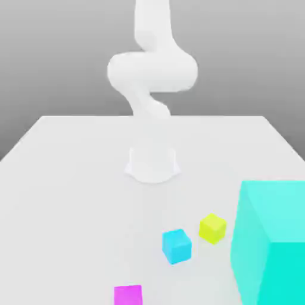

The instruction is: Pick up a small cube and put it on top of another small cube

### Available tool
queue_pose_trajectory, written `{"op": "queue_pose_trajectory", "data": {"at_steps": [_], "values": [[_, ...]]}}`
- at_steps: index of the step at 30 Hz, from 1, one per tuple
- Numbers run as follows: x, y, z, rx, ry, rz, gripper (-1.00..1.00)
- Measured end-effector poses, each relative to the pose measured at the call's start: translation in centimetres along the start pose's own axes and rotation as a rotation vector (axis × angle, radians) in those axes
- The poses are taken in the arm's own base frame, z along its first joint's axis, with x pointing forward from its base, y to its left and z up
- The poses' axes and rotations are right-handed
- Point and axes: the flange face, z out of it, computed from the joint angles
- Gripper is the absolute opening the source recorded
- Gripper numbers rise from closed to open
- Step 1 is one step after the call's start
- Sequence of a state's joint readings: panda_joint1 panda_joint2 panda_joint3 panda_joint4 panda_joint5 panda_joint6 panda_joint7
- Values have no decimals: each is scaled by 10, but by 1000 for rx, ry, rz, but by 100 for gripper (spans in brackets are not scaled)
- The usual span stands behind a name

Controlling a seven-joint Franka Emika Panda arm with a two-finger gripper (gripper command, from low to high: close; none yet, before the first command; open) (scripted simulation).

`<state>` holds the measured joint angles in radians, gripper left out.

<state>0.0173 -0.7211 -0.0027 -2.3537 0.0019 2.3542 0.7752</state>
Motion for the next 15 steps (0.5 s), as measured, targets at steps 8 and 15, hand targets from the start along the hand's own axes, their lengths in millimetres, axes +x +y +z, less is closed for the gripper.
{"op": "queue_pose_trajectory", "data": {"at_steps": [8,15], "values": [[-78,43,190,-169,-241,-131,0],[-183,120,301,-313,-451,-252,0]]}}
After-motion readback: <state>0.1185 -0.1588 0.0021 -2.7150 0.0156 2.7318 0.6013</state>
